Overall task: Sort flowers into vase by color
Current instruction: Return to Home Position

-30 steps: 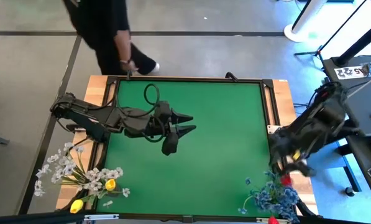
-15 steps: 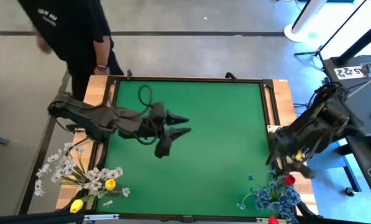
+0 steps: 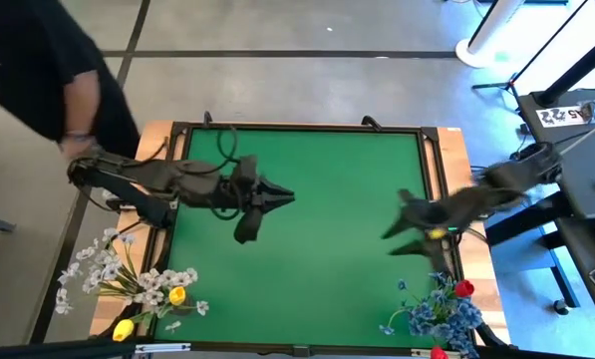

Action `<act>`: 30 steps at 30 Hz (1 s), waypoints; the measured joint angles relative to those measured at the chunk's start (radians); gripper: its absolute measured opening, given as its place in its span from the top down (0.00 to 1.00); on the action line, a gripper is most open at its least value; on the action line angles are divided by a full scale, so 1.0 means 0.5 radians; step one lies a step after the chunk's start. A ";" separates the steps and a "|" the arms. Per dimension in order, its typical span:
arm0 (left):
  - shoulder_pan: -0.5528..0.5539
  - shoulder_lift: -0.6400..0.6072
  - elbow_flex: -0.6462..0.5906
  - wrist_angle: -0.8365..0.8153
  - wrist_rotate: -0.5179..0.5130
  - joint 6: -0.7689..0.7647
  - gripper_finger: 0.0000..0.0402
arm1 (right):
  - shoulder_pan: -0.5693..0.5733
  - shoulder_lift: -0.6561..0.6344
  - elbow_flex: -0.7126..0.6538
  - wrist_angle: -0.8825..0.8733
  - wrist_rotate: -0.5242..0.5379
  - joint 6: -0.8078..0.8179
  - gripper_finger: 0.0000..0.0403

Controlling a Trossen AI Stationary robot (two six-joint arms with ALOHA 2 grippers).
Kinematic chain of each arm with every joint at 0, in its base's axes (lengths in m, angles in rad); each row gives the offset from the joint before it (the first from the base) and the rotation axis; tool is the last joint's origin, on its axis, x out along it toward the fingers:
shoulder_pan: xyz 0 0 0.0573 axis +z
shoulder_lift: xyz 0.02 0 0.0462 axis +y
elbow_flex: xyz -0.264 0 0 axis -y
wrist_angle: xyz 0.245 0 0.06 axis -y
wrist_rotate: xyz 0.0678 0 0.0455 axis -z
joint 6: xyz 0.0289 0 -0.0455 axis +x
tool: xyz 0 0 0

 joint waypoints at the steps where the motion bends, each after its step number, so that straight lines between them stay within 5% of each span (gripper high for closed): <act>1: 0.045 0.000 -0.066 0.065 0.075 -0.001 0.91 | -0.091 0.045 -0.026 0.093 -0.074 -0.079 0.56; 7: 0.263 -0.096 -0.402 0.155 0.310 -0.009 0.98 | -0.606 0.201 -0.040 0.587 -0.358 -0.513 0.74; 13: 0.262 -0.644 -0.705 0.170 0.229 0.109 0.99 | -0.913 0.067 -0.085 0.768 -0.329 -0.769 0.98; 21: 0.260 -1.367 -1.322 0.369 0.026 0.139 0.96 | -1.015 -0.263 -0.558 1.461 -0.173 -0.792 0.91; 30: 0.260 -1.726 -1.531 0.366 -0.099 0.130 0.95 | -1.016 -0.288 -0.704 1.131 0.084 -0.839 0.91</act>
